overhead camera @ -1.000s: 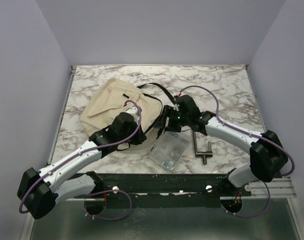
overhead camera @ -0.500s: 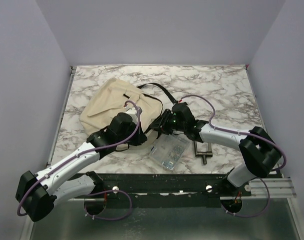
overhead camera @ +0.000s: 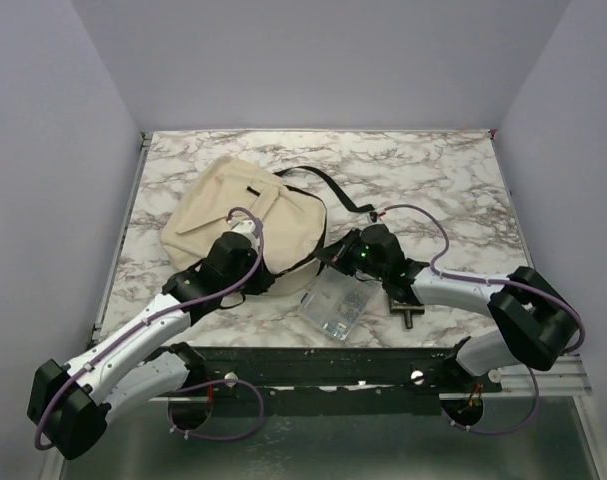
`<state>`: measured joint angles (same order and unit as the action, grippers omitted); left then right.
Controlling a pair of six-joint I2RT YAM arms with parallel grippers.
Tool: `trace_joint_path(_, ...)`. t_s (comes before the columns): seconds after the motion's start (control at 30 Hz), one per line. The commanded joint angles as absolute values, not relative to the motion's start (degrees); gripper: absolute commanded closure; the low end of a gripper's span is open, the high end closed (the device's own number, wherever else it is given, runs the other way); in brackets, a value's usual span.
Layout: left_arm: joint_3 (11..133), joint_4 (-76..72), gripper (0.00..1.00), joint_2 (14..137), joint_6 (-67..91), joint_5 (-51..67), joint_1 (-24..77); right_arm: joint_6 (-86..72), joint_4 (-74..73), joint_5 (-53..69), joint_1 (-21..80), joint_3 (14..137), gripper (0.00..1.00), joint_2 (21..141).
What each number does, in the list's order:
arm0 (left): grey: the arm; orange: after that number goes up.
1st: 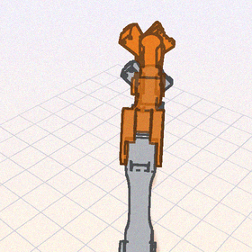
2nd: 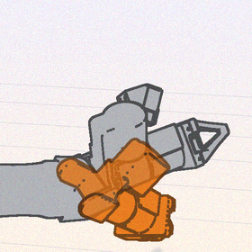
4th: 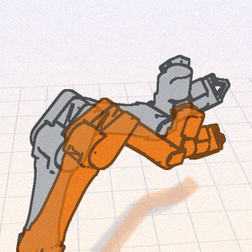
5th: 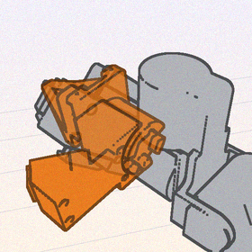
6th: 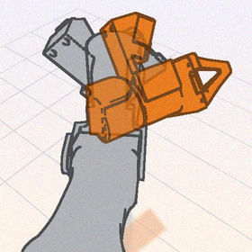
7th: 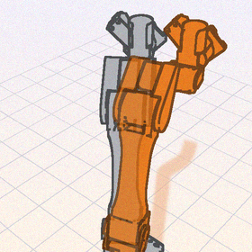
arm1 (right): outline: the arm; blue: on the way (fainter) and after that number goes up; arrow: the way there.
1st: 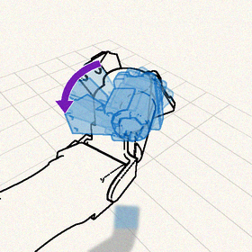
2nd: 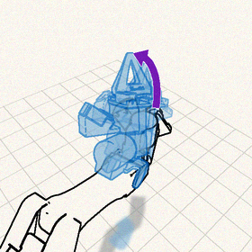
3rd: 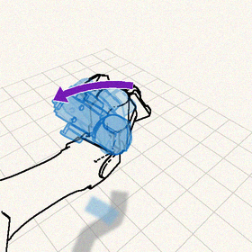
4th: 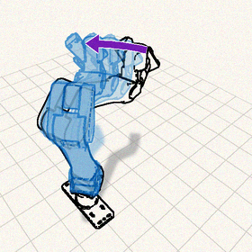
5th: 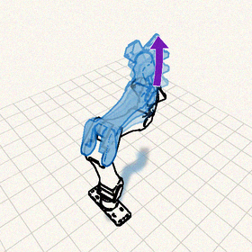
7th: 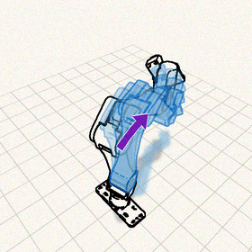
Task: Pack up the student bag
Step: Zip the student bag at the center of the board.
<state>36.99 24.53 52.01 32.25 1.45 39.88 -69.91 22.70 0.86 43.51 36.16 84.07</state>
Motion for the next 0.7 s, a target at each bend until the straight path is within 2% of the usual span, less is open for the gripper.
trace_joint_path(0.0, 33.7, 30.4, 1.0, 49.9, 32.9, -4.7, 31.3, -71.1, 24.8, -6.8, 41.4, 33.0, 1.0, 79.1)
trace_joint_path(0.33, 33.5, 33.6, 1.0, 43.5, 34.2, -7.5, 18.9, -67.9, 23.0, -4.8, 38.8, 32.7, 1.0, 76.2)
trace_joint_path(0.47, 34.0, 33.2, 1.0, 44.3, 35.6, -7.4, 18.5, -59.9, 14.2, -0.4, 38.9, 40.9, 1.0, 80.2)
trace_joint_path(0.67, 33.1, 33.4, 1.0, 43.5, 38.0, -8.7, 18.2, -54.9, 10.2, 2.3, 38.9, 43.3, 0.99, 80.2)
